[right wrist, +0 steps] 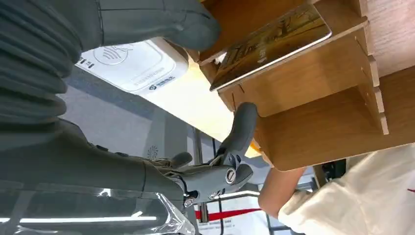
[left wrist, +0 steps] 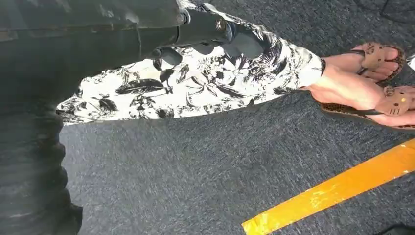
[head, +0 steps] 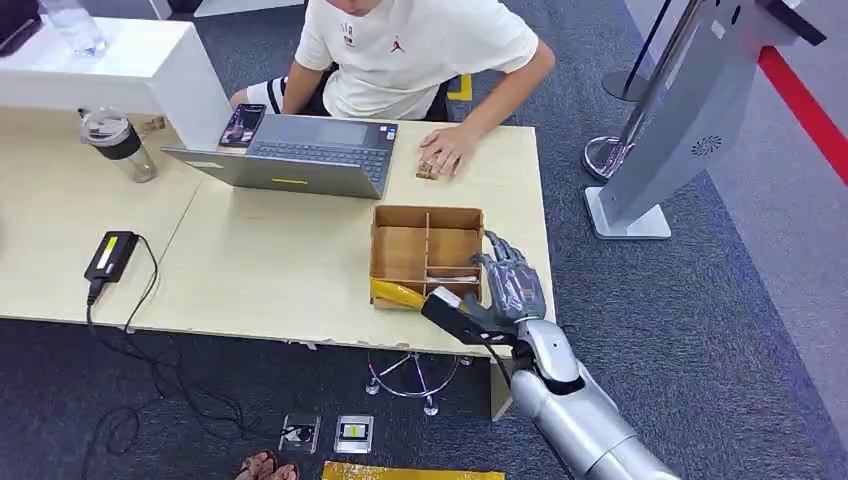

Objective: Pass the card to the sensor for recognition and then transmit it.

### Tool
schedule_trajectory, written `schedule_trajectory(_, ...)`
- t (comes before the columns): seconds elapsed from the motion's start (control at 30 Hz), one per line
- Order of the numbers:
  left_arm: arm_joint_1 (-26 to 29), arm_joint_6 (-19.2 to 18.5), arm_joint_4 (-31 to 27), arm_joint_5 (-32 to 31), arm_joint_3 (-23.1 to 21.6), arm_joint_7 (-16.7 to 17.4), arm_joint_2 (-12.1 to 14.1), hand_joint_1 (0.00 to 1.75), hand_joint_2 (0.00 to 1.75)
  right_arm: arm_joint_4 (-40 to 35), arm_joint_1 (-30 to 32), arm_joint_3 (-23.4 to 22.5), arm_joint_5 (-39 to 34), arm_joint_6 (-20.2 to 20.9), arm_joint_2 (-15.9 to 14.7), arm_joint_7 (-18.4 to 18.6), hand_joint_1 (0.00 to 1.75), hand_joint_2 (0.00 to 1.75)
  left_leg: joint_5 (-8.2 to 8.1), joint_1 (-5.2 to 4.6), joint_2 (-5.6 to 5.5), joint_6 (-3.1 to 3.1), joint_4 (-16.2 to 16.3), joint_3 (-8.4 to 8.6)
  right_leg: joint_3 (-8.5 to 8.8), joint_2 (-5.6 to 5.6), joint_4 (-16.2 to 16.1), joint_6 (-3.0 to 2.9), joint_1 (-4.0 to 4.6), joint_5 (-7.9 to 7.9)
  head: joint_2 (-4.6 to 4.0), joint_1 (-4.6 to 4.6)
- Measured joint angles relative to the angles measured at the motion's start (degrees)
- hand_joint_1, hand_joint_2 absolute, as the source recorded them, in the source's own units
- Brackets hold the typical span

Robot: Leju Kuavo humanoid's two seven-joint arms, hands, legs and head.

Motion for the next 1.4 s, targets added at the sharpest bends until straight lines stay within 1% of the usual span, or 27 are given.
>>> schedule_trajectory(0.07, 0.0, 0.0, 0.0, 0.0, -0.2, 0.0, 0.1, 0.0, 1.75, -0.1, 0.1, 0.0, -0.1, 0.2, 0.0, 0.0, 0.82, 1.75, 0.0, 0.0, 0.0, 0.0, 0.0, 0.0, 0.0, 0.0, 0.0, 0.0, 0.0, 0.0, 0.0, 0.0)
schedule_trajectory(0.13, 0.0, 0.0, 0.0, 0.1, -0.2, -0.1, 0.1, 0.0, 1.75, -0.1, 0.1, 0.0, -0.1, 0.4, 0.0, 0.0, 0.8, 1.75, 0.0, 0.0, 0.0, 0.0, 0.0, 0.0, 0.0, 0.0, 0.0, 0.0, 0.0, 0.0, 0.0, 0.0)
schedule_trajectory(0.2, 0.0, 0.0, 0.0, 0.2, -0.3, -0.2, 0.1, 0.0, 1.75, -0.5, 0.3, 0.1, -0.2, 0.8, 0.0, -0.2, 0.94, 1.75, 0.0, 0.0, 0.0, 0.0, 0.0, 0.0, 0.0, 0.0, 0.0, 0.0, 0.0, 0.0, 0.0, 0.0)
schedule_trajectory(0.43, 0.0, 0.0, 0.0, 0.3, -0.3, -0.4, 0.1, 0.0, 1.75, -1.9, 0.5, 0.1, -0.3, 1.6, 0.0, -0.3, 1.03, 1.75, 0.0, 0.0, 0.0, 0.0, 0.0, 0.0, 0.0, 0.0, 0.0, 0.0, 0.0, 0.0, 0.0, 0.0)
schedule_trajectory(0.5, 0.0, 0.0, 0.0, 0.3, -0.3, -0.4, 0.1, 0.0, 1.75, -2.2, 0.5, 0.1, -0.3, 1.7, 0.0, -0.3, 1.1, 1.75, 0.0, 0.0, 0.0, 0.0, 0.0, 0.0, 0.0, 0.0, 0.0, 0.0, 0.0, 0.0, 0.0, 0.0)
schedule_trajectory(0.57, 0.0, 0.0, 0.0, 0.3, -0.3, -0.4, 0.1, 0.0, 1.75, -2.5, 0.6, 0.1, -0.4, 1.8, 0.0, -0.3, 1.1, 1.75, 0.0, 0.0, 0.0, 0.0, 0.0, 0.0, 0.0, 0.0, 0.0, 0.0, 0.0, 0.0, 0.0, 0.0)
schedule_trajectory(0.6, 0.0, 0.0, 0.0, 0.3, -0.3, -0.5, 0.1, 0.0, 1.75, -2.6, 0.6, 0.1, -0.5, 1.9, 0.0, -0.4, 1.17, 1.75, 0.0, 0.0, 0.0, 0.0, 0.0, 0.0, 0.01, 0.0, 0.0, 0.0, 0.0, 0.0, 0.0, 0.0)
schedule_trajectory(0.67, 0.0, 0.0, 0.0, 0.3, -0.3, -0.5, 0.1, 0.0, 1.75, -2.8, 0.6, 0.1, -0.6, 2.1, 0.0, -0.4, 1.2, 1.75, 0.0, 0.0, 0.0, 0.0, 0.0, 0.0, 0.0, 0.0, 0.0, 0.0, 0.0, 0.0, 0.0, 0.0)
schedule_trajectory(0.7, 0.0, 0.0, 0.0, 0.3, -0.4, -0.5, 0.1, 0.0, 1.75, -3.0, 0.6, 0.1, -0.6, 2.1, 0.0, -0.4, 1.29, 1.75, 0.0, 0.0, 0.0, 0.0, 0.0, 0.0, 0.0, 0.0, 0.0, 0.0, 0.0, 0.0, 0.0, 0.0)
schedule_trajectory(0.83, 0.0, 0.0, 0.0, 0.3, -0.6, -0.5, 0.1, 0.0, 1.75, -3.1, 0.6, 0.1, -0.6, 2.3, 0.0, -0.5, 1.31, 1.75, 0.0, 0.0, 0.0, 0.0, 0.0, 0.0, 0.01, 0.0, 0.0, 0.0, 0.0, 0.0, 0.0, 0.0)
schedule_trajectory(0.87, 0.0, 0.0, 0.0, 0.3, -0.7, -0.5, 0.1, 0.0, 1.75, -3.2, 0.6, 0.1, -0.6, 2.3, 0.0, -0.5, 1.34, 1.75, 0.0, 0.0, 0.0, 0.0, 0.0, 0.0, 0.01, 0.0, 0.0, 0.0, 0.0, 0.0, 0.0, 0.0)
schedule_trajectory(0.9, 0.0, 0.0, 0.0, 0.3, -0.7, -0.5, 0.1, 0.0, 1.75, -3.3, 0.6, 0.1, -0.6, 2.3, 0.0, -0.5, 1.43, 1.75, 0.0, 0.0, 0.0, 0.0, 0.0, 0.0, 0.0, 0.0, 0.0, 0.0, 0.0, 0.0, 0.0, 0.0)
schedule_trajectory(0.93, 0.0, 0.0, 0.0, 0.3, -0.7, -0.5, 0.1, 0.0, 1.75, -3.5, 0.6, 0.1, -0.6, 2.4, 0.0, -0.5, 1.43, 1.75, 0.0, 0.0, 0.0, 0.0, 0.0, 0.0, 0.01, 0.0, 0.0, 0.0, 0.0, 0.0, 0.0, 0.0)
schedule_trajectory(0.97, 0.0, 0.0, 0.0, 0.3, -0.8, -0.5, 0.1, 0.0, 1.75, -3.5, 0.6, 0.1, -0.5, 2.4, 0.1, -0.5, 1.48, 1.75, 0.0, 0.0, 0.0, 0.0, 0.0, 0.0, 0.01, 0.0, 0.0, 0.0, 0.0, 0.0, 0.0, 0.0)
schedule_trajectory(1.0, 0.0, 0.0, 0.0, 0.3, -0.8, -0.5, 0.1, 0.0, 1.75, -3.5, 0.6, 0.1, -0.5, 2.5, 0.2, -0.5, 1.5, 1.75, 0.0, 0.0, 0.0, 0.0, 0.0, 0.0, 0.0, 0.0, 0.0, 0.0, 0.0, 0.0, 0.0, 0.0)
schedule_trajectory(1.07, 0.0, 0.0, 0.0, 0.3, -1.0, -0.5, 0.1, 0.0, 1.75, -3.5, 0.6, 0.1, -0.5, 2.6, 0.4, -0.5, 1.48, 1.75, 0.0, 0.0, 0.0, 0.0, 0.0, 0.01, 0.0, 0.0, 0.0, 0.0, 0.0, 0.0, 0.0, 0.0)
schedule_trajectory(1.1, 0.0, 0.0, 0.0, 0.3, -1.0, -0.5, 0.1, 0.0, 1.75, -3.5, 0.6, 0.1, -0.5, 2.6, 0.4, -0.5, 1.54, 1.75, 0.0, 0.0, 0.0, 0.0, 0.0, 0.01, 0.0, 0.0, 0.0, 0.0, 0.0, 0.0, 0.0, 0.0)
schedule_trajectory(1.13, 0.0, 0.0, 0.0, 0.3, -1.1, -0.5, 0.1, 0.0, 1.75, -3.6, 0.6, 0.1, -0.5, 2.6, 0.4, -0.5, 1.52, 1.75, 0.0, 0.0, 0.0, 0.0, 0.0, 0.0, 0.0, 0.0, 0.0, 0.0, 0.0, 0.0, 0.0, 0.0)
schedule_trajectory(1.2, 0.0, 0.0, 0.0, 0.3, -1.2, -0.5, 0.1, 0.0, 1.75, -3.6, 0.6, 0.1, -0.5, 2.6, 0.5, -0.4, 1.61, 1.75, 0.0, 0.0, 0.0, 0.0, 0.0, 0.0, 0.01, 0.0, 0.0, 0.0, 0.0, 0.0, 0.0, 0.0)
schedule_trajectory(1.23, 0.0, 0.0, 0.0, 0.3, -1.2, -0.5, 0.1, 0.0, 1.75, -3.6, 0.6, 0.1, -0.5, 2.6, 0.5, -0.4, 1.61, 1.75, 0.0, 0.0, 0.0, 0.0, 0.0, 0.0, 0.01, 0.0, 0.0, 0.0, 0.0, 0.0, 0.0, -0.02)
schedule_trajectory(1.27, 0.0, 0.0, 0.0, 0.3, -1.2, -0.5, 0.1, 0.0, 1.75, -3.6, 0.6, 0.1, -0.5, 2.7, 0.5, -0.4, 1.64, 1.75, 0.0, 0.0, 0.0, 0.0, 0.0, 0.0, 0.01, 0.0, 0.0, 0.0, 0.0, 0.0, 0.0, 0.0)
schedule_trajectory(1.3, 0.0, 0.0, 0.0, 0.3, -1.2, -0.5, 0.1, 0.0, 1.75, -3.6, 0.6, 0.1, -0.5, 2.8, 0.5, -0.4, 1.75, 1.75, 0.0, 0.0, 0.0, 0.0, 0.0, 0.0, 0.01, 0.0, 0.0, 0.0, 0.0, 0.0, 0.0, 0.0)
schedule_trajectory(1.4, 0.0, 0.0, 0.0, 0.3, -1.3, -0.5, 0.1, 0.0, 1.75, -4.1, 0.6, 0.1, -0.6, 3.0, 0.5, -0.4, 1.75, 1.75, 0.0, 0.0, 0.0, 0.0, 0.0, 0.0, 0.0, 0.0, 0.0, 0.0, 0.0, 0.0, 0.0, 0.0)
